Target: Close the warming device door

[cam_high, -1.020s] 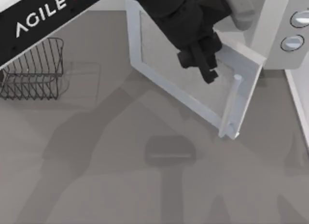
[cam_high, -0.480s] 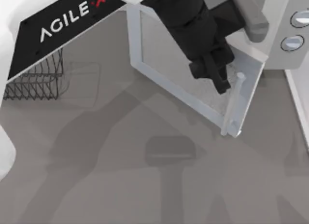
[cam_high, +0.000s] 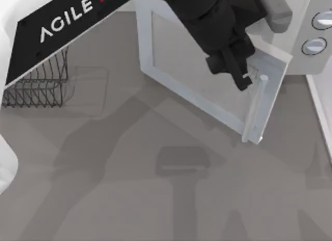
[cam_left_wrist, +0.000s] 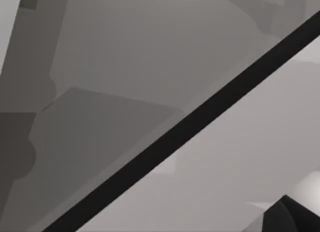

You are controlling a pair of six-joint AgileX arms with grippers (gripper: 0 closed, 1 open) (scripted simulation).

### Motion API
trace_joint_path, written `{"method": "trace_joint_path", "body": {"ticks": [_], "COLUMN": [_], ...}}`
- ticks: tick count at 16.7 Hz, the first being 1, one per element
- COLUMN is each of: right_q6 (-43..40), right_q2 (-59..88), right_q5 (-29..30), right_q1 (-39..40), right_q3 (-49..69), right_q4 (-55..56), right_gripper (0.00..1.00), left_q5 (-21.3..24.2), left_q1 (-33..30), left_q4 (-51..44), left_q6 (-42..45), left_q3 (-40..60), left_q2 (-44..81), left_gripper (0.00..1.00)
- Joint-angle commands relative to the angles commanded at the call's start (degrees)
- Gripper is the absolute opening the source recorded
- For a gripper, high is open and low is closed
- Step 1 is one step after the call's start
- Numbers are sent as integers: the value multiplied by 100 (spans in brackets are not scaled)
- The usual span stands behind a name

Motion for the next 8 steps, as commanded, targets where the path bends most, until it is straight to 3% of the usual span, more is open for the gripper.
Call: {"method": "trace_joint_path", "body": {"ticks": [8], "right_q6": [0], "right_q2": [0], "right_q5": [0], "right_q1": [0], "right_q3": [0], "right_q4": [0], "right_gripper": [100], "left_q5": [286], "left_q1": [-553], "left_q4": [-667], "left_q6": [300], "left_q3": [348], "left_q2": [-462], "left_gripper": [0]}}
